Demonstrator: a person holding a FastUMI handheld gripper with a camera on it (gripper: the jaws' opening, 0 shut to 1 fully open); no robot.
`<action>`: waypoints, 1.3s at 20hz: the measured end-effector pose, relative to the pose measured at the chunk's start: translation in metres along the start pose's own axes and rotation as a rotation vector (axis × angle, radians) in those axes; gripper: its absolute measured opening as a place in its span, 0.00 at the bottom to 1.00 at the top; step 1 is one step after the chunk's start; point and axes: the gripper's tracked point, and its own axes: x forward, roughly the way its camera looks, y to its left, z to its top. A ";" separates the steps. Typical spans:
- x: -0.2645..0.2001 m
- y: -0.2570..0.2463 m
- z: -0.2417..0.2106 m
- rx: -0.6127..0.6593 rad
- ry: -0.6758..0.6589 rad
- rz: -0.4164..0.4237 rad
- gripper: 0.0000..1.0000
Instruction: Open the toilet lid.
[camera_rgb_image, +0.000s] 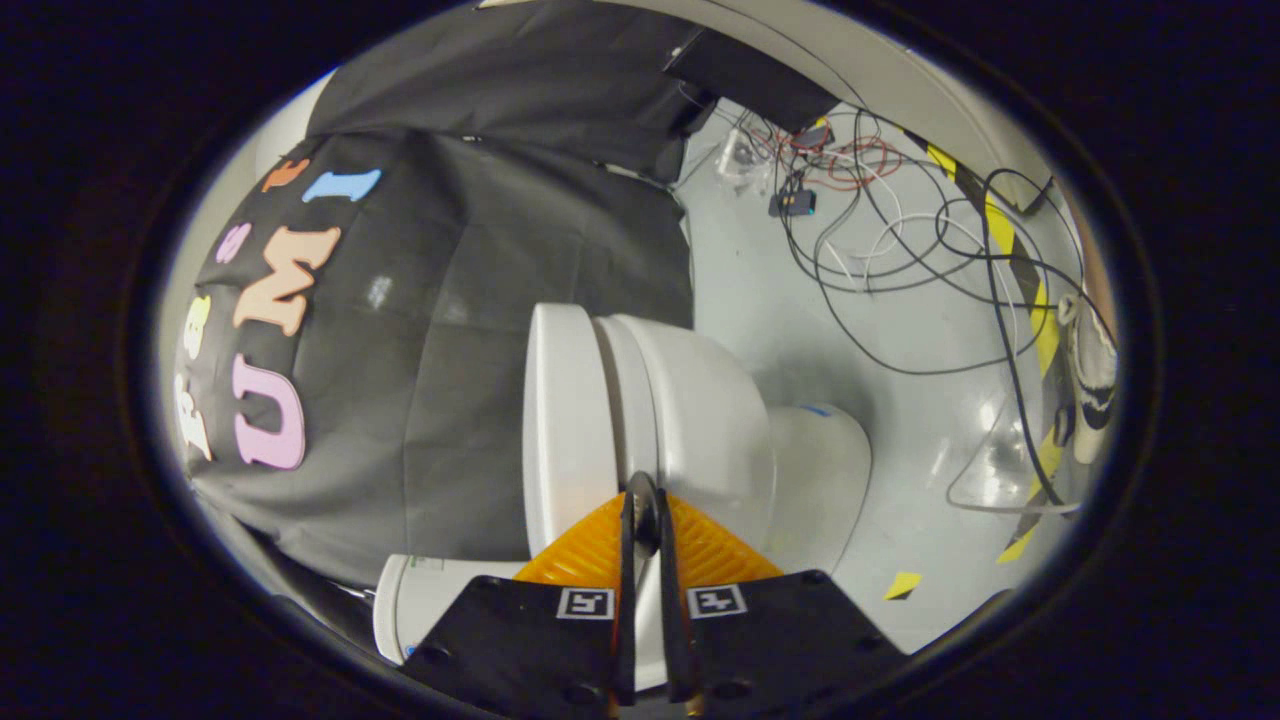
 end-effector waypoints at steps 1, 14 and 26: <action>0.006 0.001 0.001 0.014 -0.010 0.001 0.13; 0.008 0.008 -0.011 -0.127 0.017 -0.003 0.13; -0.011 0.056 -0.009 -0.270 -0.034 0.075 0.13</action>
